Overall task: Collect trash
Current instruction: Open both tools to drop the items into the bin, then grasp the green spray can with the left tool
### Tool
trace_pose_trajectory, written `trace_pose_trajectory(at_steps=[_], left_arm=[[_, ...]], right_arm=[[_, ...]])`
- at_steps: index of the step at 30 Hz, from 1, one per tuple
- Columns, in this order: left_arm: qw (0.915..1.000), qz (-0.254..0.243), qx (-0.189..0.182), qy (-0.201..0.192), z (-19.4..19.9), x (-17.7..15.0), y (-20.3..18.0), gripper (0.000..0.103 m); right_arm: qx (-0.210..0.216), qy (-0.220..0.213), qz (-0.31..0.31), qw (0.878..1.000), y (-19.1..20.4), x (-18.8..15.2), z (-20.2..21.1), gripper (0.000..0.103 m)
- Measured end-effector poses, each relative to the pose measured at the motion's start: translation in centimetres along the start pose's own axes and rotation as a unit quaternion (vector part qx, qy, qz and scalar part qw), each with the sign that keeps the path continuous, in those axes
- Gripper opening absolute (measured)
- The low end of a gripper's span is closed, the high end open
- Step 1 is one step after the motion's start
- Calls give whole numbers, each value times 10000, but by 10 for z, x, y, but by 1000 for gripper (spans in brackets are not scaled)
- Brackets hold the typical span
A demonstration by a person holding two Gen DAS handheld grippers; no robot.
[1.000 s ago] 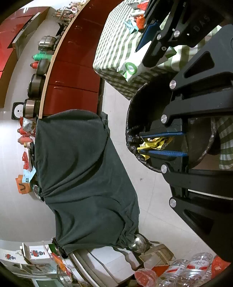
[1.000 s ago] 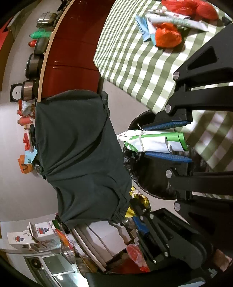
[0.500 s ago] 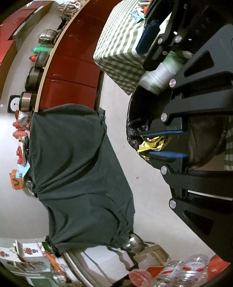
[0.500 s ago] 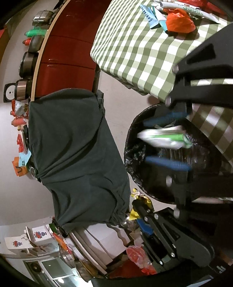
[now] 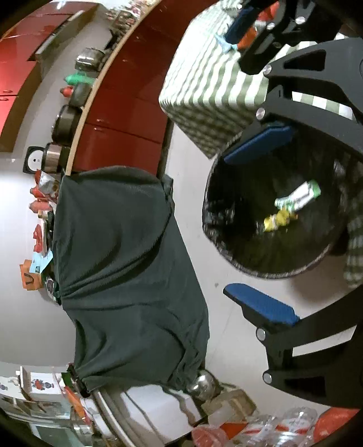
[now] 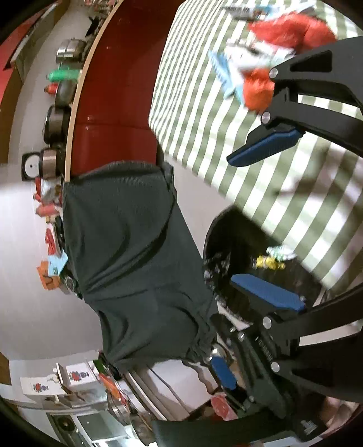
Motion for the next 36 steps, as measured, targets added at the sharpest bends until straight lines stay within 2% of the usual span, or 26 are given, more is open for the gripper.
trace_pose_trajectory(at_steps=[7,11,16,24,31,36], left_arm=[[9964,240,-809,67,26,-5,-49,94],[9924,58,-1224,99,40,-8,-88,94],[9872,-677,-1445,-14,58,-11,-146,94],[9693,-1543,-1902,-210,82,-20,-235,94],[9521,-2297,-2015,-102,77,-46,-290,94],[9466,-2498,-2036,86,69,-62,-302,94]], right_arm=[[-483,-310,-272,9980,-54,-4,48,82],[-883,-500,-438,9939,-91,-8,73,83],[-1382,-607,-749,9857,-140,-16,97,83],[-2066,-672,-921,9718,-207,-30,133,83],[-2163,-721,-1117,9672,-237,-45,153,83],[-2075,-693,-1180,9686,-245,-51,157,83]])
Point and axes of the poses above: each gripper's, at about its wrist camera, not at the fingertips, and z roughly against the way its jaws point, y to its left, x to its top, the point moved 7 cm from there along -z, roughly the way its jaws point, and after that the axes turned 13 degrees about -z, right-handed, at the moved point
